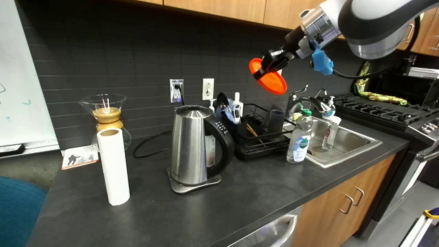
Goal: Move the plate to the plate rack
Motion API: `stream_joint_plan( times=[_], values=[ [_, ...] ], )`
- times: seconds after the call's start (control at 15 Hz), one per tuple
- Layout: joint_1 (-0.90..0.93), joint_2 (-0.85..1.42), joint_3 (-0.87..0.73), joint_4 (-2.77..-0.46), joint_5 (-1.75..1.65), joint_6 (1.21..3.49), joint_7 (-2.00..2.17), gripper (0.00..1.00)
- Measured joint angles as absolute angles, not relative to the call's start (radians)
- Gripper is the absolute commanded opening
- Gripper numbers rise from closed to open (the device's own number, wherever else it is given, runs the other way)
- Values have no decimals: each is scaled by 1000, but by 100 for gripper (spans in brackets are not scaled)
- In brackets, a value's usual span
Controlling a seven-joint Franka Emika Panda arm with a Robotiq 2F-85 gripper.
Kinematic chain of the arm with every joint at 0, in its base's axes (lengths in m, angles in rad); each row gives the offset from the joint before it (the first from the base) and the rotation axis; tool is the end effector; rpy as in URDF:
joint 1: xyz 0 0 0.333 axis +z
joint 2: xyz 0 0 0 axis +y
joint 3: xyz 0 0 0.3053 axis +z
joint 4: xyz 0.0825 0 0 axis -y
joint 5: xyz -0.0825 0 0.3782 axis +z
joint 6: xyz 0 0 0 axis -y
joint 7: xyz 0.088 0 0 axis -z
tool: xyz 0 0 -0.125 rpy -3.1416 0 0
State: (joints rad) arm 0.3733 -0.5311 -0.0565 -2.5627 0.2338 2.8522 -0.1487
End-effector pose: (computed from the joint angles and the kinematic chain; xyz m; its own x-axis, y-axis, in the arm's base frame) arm 0.4251 0.1255 0.5210 0.6739 0.1251 0.7282 0.3137 -0.9408 -0.1287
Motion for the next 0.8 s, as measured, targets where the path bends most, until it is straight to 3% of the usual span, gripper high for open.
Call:
stream_joint_plan(
  times=[0.8],
  values=[
    [427, -415, -120, -2549, 264, 3082, -192, 1]
  ],
)
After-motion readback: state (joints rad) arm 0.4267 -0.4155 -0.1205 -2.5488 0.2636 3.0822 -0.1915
